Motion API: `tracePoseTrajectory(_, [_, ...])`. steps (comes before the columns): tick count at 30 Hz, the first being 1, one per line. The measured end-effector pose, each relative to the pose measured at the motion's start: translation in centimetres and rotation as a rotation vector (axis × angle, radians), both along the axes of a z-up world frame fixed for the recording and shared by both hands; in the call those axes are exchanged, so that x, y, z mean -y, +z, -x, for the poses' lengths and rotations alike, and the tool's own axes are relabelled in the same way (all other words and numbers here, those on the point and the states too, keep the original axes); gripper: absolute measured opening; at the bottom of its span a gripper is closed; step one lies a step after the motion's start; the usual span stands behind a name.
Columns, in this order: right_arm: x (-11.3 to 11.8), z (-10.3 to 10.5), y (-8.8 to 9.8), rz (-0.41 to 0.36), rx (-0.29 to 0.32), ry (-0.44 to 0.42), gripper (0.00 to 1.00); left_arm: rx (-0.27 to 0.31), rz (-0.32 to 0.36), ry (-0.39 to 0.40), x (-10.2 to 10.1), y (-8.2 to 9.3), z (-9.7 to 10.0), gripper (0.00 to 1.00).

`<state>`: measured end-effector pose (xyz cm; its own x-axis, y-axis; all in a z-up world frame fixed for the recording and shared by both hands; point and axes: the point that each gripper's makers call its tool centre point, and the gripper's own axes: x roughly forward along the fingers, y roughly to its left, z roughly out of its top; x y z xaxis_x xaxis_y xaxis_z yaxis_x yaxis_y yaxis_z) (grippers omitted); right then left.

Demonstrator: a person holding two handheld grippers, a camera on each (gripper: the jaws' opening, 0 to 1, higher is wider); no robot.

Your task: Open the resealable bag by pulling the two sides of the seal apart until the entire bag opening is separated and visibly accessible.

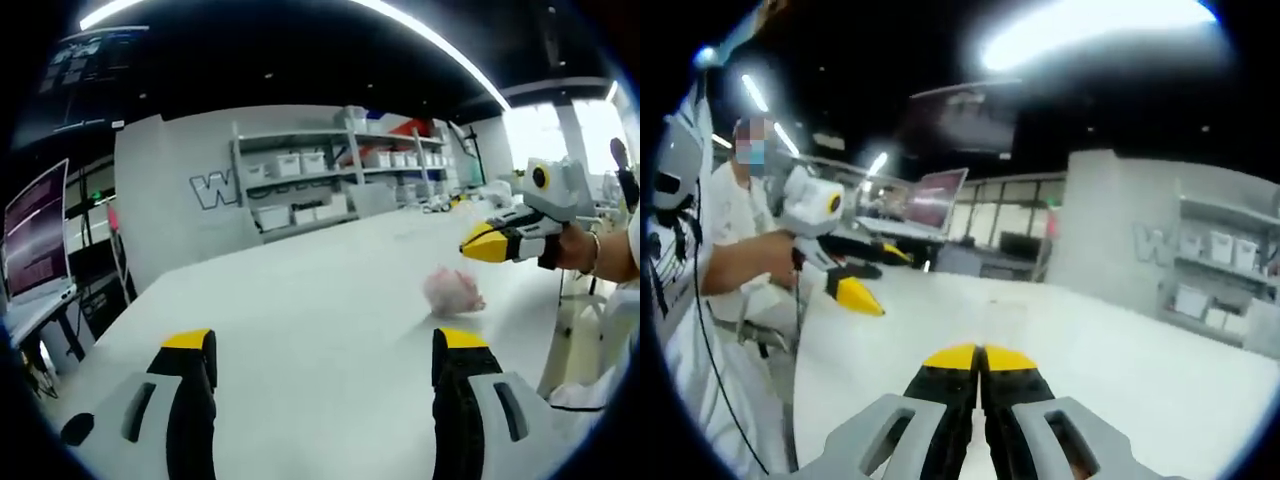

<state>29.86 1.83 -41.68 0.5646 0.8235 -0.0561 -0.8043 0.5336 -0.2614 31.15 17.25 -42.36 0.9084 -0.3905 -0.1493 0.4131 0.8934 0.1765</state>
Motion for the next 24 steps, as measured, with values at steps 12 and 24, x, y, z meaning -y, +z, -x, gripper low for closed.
tracePoseTrajectory(12, [-1.4, 1.5, -1.0, 0.053, -0.011, 0.065, 0.0, 0.081, -0.156, -0.166, 2.6, 0.3, 1.3, 0.39])
tracePoseTrajectory(24, [-2.5, 2.7, -1.9, 0.191, 0.092, 0.089, 0.0, 0.198, -0.441, -0.29, 5.9, -0.8, 2.4, 0.25])
